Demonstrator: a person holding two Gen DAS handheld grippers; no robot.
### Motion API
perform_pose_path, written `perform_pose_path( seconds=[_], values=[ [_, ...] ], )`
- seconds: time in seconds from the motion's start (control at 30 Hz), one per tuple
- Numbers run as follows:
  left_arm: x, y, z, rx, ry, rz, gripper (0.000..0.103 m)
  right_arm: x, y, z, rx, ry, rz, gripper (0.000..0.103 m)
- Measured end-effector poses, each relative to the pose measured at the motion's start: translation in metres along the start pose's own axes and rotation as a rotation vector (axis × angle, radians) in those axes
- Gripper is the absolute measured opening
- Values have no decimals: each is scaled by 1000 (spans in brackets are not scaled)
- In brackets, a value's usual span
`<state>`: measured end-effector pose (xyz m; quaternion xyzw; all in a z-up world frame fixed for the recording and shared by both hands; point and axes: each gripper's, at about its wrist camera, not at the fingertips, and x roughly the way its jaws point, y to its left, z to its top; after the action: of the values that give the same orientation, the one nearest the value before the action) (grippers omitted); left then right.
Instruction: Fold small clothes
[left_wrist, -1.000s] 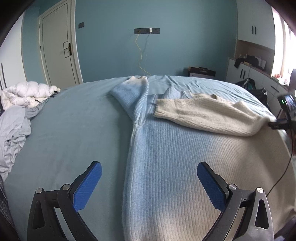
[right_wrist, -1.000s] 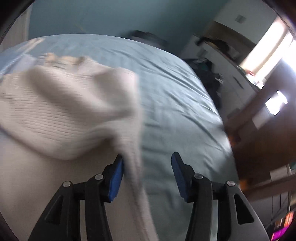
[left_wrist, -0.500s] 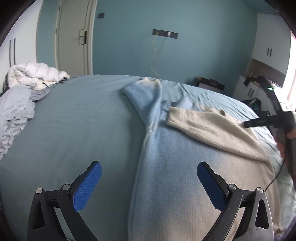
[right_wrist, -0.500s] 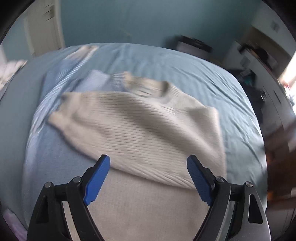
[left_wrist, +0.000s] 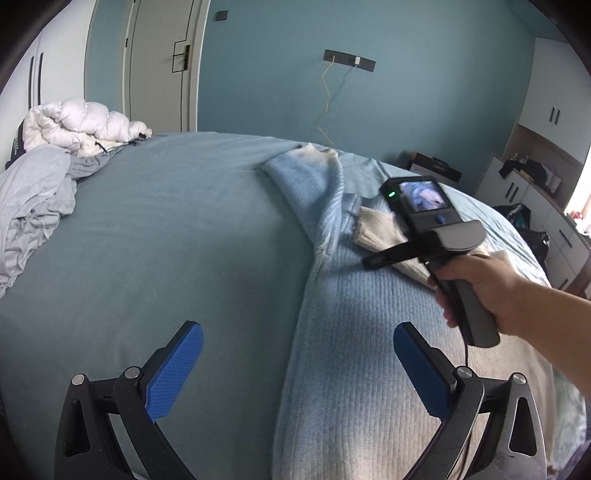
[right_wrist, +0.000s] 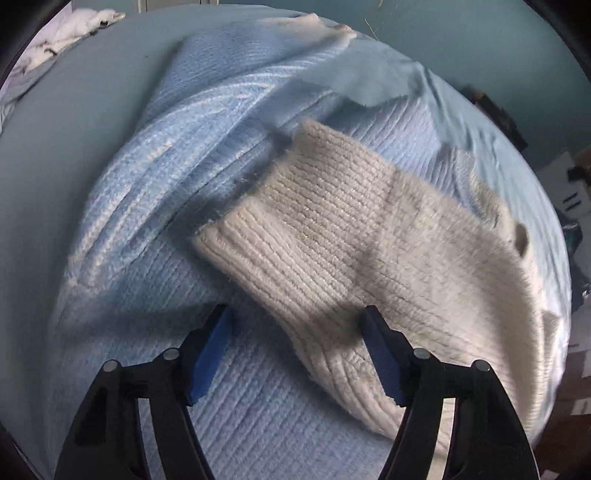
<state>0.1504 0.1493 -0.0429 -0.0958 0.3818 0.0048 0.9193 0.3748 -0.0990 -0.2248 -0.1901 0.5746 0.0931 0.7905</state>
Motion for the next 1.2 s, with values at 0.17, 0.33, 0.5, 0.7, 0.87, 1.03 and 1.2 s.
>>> perform_pose_path(
  seconds=[0.17,0.33,0.5,0.7,0.87,1.03,1.2],
  values=[
    [-1,4,0,-28,6,-13,103,-38,-19,-11,5,-100,32,4],
    [-4,2,1,-23,-8,-8,103,-118,-30,-44,48,-279,104,4],
    [0,-4,-2,1,5,-5,103,-78,-6,-77,71,-106,373,57],
    [3,-14,-7,41,19,7,103,-103,-69,-104,249,-272,372,83],
    [8,-22,-8,67,23,4,103,-80,-177,-115,428,-254,30,93],
    [16,-26,-13,97,49,13,103,-30,-270,-121,633,-106,-14,93],
    [23,-26,-14,99,64,14,103,26,-302,-133,699,73,23,93]
  ],
)
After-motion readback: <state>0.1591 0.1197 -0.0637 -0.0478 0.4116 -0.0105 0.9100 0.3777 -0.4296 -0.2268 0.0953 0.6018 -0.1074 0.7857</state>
